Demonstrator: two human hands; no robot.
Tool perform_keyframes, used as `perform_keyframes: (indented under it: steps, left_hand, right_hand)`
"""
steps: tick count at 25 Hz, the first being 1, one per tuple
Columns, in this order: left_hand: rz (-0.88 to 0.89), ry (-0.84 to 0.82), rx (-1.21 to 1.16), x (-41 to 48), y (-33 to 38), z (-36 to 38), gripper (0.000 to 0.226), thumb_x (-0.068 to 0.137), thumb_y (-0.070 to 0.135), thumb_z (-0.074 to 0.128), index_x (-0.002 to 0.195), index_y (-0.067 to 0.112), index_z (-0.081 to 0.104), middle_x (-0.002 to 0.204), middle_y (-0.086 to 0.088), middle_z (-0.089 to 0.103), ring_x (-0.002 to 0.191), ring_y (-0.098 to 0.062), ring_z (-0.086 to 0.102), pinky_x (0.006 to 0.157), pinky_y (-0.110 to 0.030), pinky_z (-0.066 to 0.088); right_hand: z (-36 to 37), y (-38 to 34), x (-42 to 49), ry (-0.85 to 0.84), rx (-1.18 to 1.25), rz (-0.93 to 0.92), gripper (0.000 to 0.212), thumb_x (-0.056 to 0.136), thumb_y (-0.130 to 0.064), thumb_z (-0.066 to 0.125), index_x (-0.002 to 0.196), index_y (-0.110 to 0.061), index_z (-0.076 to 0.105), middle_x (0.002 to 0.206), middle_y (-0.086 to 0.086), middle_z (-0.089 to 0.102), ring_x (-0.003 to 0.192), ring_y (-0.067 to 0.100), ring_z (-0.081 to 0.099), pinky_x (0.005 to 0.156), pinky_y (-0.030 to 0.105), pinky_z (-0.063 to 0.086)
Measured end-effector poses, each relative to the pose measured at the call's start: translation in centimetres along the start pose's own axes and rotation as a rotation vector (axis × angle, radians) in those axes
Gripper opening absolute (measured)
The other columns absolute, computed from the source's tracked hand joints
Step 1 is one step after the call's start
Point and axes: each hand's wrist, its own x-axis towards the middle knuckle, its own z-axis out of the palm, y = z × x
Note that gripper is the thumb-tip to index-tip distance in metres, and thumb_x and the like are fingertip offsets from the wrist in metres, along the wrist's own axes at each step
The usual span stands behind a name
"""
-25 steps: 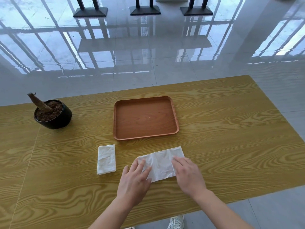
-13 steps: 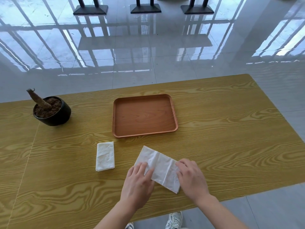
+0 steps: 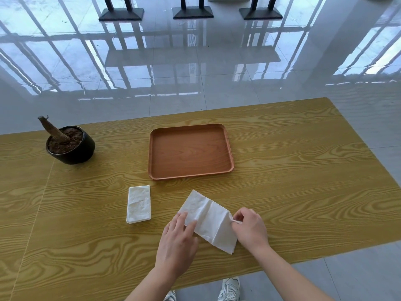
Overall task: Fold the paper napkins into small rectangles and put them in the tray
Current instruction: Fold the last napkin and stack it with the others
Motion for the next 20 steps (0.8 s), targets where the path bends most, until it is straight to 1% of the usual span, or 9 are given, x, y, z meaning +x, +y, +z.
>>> perform_keyframes:
  steps: [2, 3, 5, 7, 9, 11, 14, 17, 20]
  left_hand:
    - [-0.054, 0.005, 0.019, 0.0, -0.7, -0.2, 0.043, 0.088, 0.031, 0.055, 0.13, 0.024, 0.056, 0.148, -0.008, 0.048, 0.144, -0.027, 0.036, 0.112, -0.045, 0.038]
    - [-0.081, -0.006, 0.045, 0.0, -1.1, -0.4, 0.044, 0.088, 0.032, 0.056, 0.131, 0.024, 0.057, 0.147, -0.009, 0.049, 0.143, -0.029, 0.037, 0.113, -0.048, 0.037]
    - [-0.123, -0.03, 0.094, -0.1, -1.9, -0.6, 0.046, 0.088, 0.036, 0.06, 0.132, 0.024, 0.059, 0.146, -0.012, 0.051, 0.142, -0.032, 0.039, 0.111, -0.055, 0.037]
    - [-0.125, -0.025, 0.132, -0.4, -2.6, -0.4, 0.048, 0.088, 0.043, 0.06, 0.132, 0.025, 0.06, 0.145, -0.014, 0.051, 0.14, -0.035, 0.041, 0.106, -0.061, 0.04]
    - [-0.107, -0.012, 0.146, -0.6, -3.0, -0.3, 0.051, 0.088, 0.05, 0.048, 0.132, 0.026, 0.06, 0.144, -0.014, 0.053, 0.138, -0.036, 0.045, 0.101, -0.063, 0.043]
    - [-0.095, 0.005, 0.158, -0.8, -3.1, -0.2, 0.057, 0.088, 0.053, 0.038, 0.133, 0.027, 0.059, 0.145, -0.013, 0.052, 0.138, -0.036, 0.044, 0.101, -0.063, 0.043]
    - [-0.096, 0.002, 0.134, -0.8, -3.1, 0.0, 0.054, 0.091, 0.053, 0.042, 0.139, 0.029, 0.053, 0.151, -0.011, 0.046, 0.143, -0.034, 0.037, 0.106, -0.062, 0.038]
    - [-0.132, -0.01, 0.049, -0.8, -3.0, 0.2, 0.058, 0.092, 0.052, 0.053, 0.145, 0.029, 0.044, 0.158, -0.007, 0.034, 0.15, -0.03, 0.023, 0.115, -0.06, 0.024]
    - [-0.075, 0.004, -0.064, -0.7, -1.9, 0.0, 0.063, 0.081, 0.04, 0.062, 0.141, 0.025, 0.048, 0.149, -0.006, 0.044, 0.146, -0.029, 0.032, 0.116, -0.058, 0.026]
  right_hand:
    - [-1.2, -1.0, 0.0, 0.048, 0.235, 0.02, 0.013, 0.08, -0.012, 0.069, 0.078, -0.022, 0.061, 0.077, -0.006, 0.065, 0.074, 0.016, 0.06, 0.066, 0.035, 0.05]
    - [-2.0, -1.5, 0.0, 0.132, 0.326, -0.021, 0.016, 0.079, -0.009, 0.072, 0.078, -0.021, 0.061, 0.074, -0.007, 0.065, 0.069, 0.011, 0.059, 0.062, 0.029, 0.049]
    - [-3.6, -2.5, -0.1, 0.382, 0.35, -0.259, 0.02, 0.079, -0.003, 0.073, 0.081, -0.019, 0.063, 0.075, -0.01, 0.064, 0.068, 0.007, 0.058, 0.062, 0.016, 0.045]
    - [-4.2, -3.3, -0.5, 0.508, 0.247, -0.589, 0.017, 0.081, 0.0, 0.07, 0.082, -0.016, 0.063, 0.079, -0.008, 0.064, 0.073, 0.007, 0.056, 0.069, 0.016, 0.045]
    - [-3.0, -3.5, -1.2, 0.456, 0.084, -0.827, 0.02, 0.076, 0.006, 0.068, 0.08, -0.013, 0.063, 0.082, -0.003, 0.064, 0.078, 0.015, 0.057, 0.073, 0.025, 0.047]
    - [-0.7, -3.0, -1.9, 0.345, -0.071, -0.909, 0.029, 0.066, 0.011, 0.069, 0.076, -0.015, 0.064, 0.08, -0.003, 0.064, 0.075, 0.019, 0.058, 0.068, 0.033, 0.048]
    - [2.3, -2.2, -2.3, 0.211, -0.227, -0.915, 0.03, 0.06, 0.009, 0.073, 0.072, -0.017, 0.064, 0.077, -0.004, 0.065, 0.069, 0.021, 0.059, 0.06, 0.036, 0.05]
    - [3.6, -2.0, -2.9, 0.122, -0.252, -0.879, 0.032, 0.058, 0.008, 0.074, 0.074, -0.019, 0.065, 0.079, -0.005, 0.064, 0.07, 0.02, 0.057, 0.061, 0.033, 0.048]
    - [3.3, -1.7, -3.5, 0.056, -0.269, -0.911, 0.034, 0.063, 0.002, 0.073, 0.088, -0.021, 0.07, 0.09, -0.006, 0.066, 0.08, 0.019, 0.059, 0.071, 0.031, 0.047]
